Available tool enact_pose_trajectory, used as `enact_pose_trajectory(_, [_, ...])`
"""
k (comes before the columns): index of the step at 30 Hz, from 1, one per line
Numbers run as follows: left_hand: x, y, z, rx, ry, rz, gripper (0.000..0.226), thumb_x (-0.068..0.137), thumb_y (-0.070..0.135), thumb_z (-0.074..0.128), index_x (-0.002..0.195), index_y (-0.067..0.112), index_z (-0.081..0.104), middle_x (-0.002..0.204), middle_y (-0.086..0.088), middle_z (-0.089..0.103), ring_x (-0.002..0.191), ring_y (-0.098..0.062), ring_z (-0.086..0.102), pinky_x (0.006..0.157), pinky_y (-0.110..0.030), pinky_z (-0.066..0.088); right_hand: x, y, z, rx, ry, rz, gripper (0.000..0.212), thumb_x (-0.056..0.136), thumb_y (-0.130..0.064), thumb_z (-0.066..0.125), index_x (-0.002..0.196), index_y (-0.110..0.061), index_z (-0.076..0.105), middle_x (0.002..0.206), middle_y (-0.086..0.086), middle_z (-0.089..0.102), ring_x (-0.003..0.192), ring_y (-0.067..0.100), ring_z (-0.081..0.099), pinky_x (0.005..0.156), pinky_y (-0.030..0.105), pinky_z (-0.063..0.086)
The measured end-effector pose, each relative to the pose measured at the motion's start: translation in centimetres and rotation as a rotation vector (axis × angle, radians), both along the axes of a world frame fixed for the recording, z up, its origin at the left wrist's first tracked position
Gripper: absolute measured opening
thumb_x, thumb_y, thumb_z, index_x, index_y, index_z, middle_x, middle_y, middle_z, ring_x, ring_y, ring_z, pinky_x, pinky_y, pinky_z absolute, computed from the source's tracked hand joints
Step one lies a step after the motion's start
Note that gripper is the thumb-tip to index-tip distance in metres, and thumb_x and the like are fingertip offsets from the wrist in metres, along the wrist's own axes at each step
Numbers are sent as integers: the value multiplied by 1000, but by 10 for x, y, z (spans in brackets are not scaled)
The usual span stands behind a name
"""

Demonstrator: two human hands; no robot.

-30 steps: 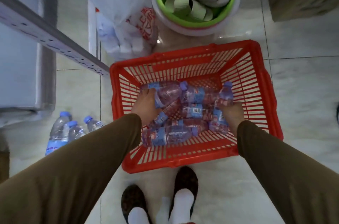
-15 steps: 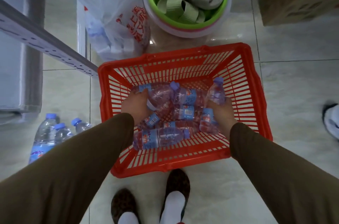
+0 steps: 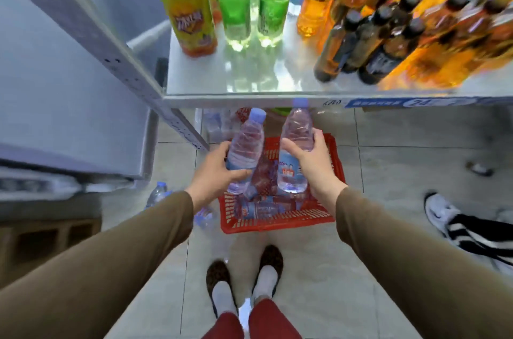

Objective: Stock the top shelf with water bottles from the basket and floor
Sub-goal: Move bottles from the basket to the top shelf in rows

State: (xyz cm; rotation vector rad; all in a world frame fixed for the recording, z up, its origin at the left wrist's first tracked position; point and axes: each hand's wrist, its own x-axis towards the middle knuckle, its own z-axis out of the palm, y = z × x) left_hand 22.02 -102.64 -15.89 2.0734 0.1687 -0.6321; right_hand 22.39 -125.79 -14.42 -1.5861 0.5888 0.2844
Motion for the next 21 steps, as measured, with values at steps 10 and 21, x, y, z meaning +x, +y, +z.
enact_pose_trajectory(10, [9, 22, 304, -164, -359, 102, 55, 76, 19, 87, 122, 22, 57, 111, 12, 69, 93, 10, 63, 77, -8, 47, 18, 30, 317, -44, -344, 117, 85, 89, -31, 83, 157, -14, 35, 111, -2, 71, 107, 10, 68, 103, 36, 53])
enact_pose_trajectory(21, [14, 13, 493, -230, -704, 121, 50, 78, 9, 84, 122, 6, 59, 108, 5, 70, 89, 10, 65, 75, -8, 49, 37, 17, 498, 75, -699, 197, 55, 89, -11, 81, 135, -6, 51, 126, 18, 73, 112, 28, 74, 102, 43, 59])
